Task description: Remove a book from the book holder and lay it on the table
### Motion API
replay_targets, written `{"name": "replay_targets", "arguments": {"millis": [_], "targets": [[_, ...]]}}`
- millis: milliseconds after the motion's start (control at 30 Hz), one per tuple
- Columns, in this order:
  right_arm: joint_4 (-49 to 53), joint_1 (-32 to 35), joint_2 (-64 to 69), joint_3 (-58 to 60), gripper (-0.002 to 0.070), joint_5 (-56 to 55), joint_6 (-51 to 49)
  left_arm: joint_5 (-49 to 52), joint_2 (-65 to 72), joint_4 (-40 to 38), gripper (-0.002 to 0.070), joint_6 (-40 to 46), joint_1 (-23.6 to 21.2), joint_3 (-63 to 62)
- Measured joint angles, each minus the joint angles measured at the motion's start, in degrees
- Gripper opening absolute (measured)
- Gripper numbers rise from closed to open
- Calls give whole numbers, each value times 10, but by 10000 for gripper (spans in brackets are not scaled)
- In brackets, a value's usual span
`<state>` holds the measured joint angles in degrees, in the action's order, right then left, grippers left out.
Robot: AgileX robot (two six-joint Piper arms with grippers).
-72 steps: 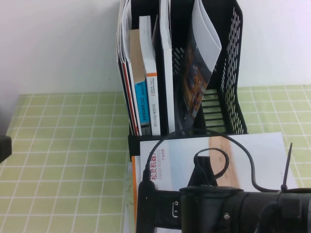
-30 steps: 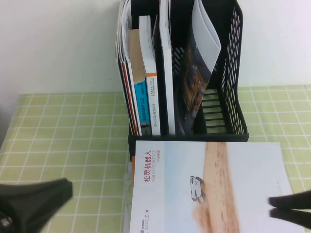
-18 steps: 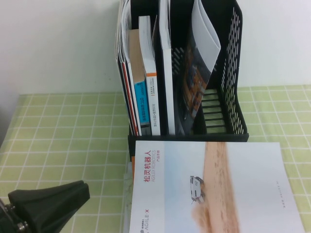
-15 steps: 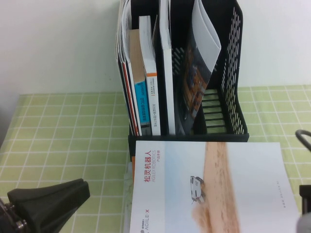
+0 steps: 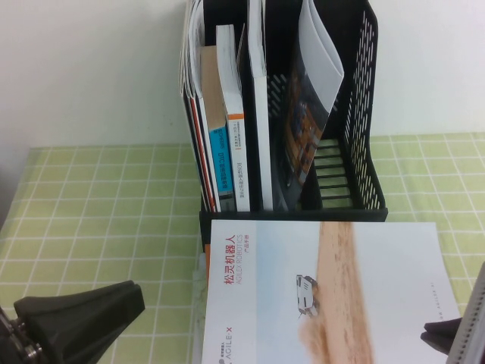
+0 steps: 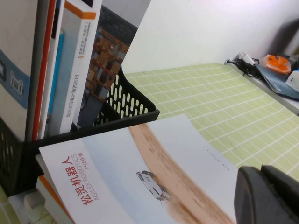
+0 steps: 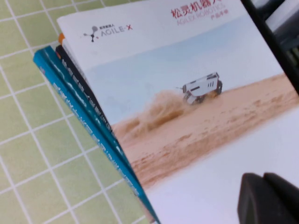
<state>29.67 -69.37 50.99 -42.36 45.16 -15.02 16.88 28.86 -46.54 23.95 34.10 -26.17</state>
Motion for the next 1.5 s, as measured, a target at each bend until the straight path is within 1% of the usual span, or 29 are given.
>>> {"name": "replay_targets", "arguments": {"millis": [600,700,900,1000,1100,1167,1233,1333,1500], "targets": [[-14,0,0,0,-1,7,-13,1,0,7,-3,0,0,7],[-14,0,0,0,-1,7,-14,6,0,38,-3,0,0,22],[-14,0,0,0,-1,7,-15,34,-25,146,-3,0,0,37],[-14,0,0,0,-1,7,-15,21,-49,224,-3,-41,-4,57],[-14,0,0,0,-1,7,-15,-6,-75,331,-3,-146,-38,94],[-14,0,0,0,-1,7,-15,-17,-93,408,-3,-239,-79,126],[-14,0,0,0,-1,7,-15,-18,-114,449,-2,-315,-118,154],[-14,0,0,0,-1,7,-15,-18,-160,465,-3,-348,-160,196],[-14,0,0,0,-1,7,-17,-15,-242,465,-3,-359,-207,255]]}}
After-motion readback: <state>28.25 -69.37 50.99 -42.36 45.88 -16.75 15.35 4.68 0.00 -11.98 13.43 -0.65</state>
